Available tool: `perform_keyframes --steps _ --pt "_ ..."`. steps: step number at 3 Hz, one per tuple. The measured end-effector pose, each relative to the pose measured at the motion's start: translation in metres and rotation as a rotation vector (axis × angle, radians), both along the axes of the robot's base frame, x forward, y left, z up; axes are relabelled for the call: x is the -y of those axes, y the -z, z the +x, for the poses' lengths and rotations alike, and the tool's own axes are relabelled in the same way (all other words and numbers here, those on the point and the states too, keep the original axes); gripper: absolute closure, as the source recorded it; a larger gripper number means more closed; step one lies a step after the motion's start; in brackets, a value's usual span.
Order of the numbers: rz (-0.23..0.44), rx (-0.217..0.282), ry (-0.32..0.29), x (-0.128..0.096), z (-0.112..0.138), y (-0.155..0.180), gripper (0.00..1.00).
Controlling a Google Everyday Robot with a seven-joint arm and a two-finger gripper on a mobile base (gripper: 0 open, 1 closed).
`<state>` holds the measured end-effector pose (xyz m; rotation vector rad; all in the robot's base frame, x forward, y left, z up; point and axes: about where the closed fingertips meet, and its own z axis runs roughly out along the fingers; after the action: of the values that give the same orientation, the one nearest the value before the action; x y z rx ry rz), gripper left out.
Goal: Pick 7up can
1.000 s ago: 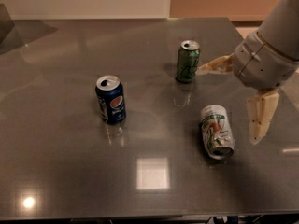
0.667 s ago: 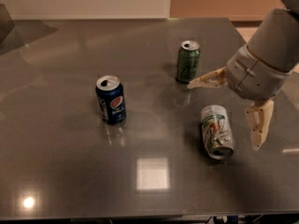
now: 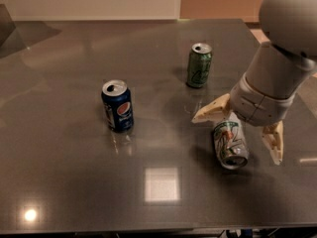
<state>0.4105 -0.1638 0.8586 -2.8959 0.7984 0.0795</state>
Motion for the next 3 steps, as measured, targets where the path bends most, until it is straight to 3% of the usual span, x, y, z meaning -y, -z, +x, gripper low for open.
perform_keyframes --steps 2,3 --pt "-0.108 0.067 -0.180 0.011 0.019 0.019 0.00" --pt "-0.118 0.074 -0.197 0.010 0.025 0.020 0.15"
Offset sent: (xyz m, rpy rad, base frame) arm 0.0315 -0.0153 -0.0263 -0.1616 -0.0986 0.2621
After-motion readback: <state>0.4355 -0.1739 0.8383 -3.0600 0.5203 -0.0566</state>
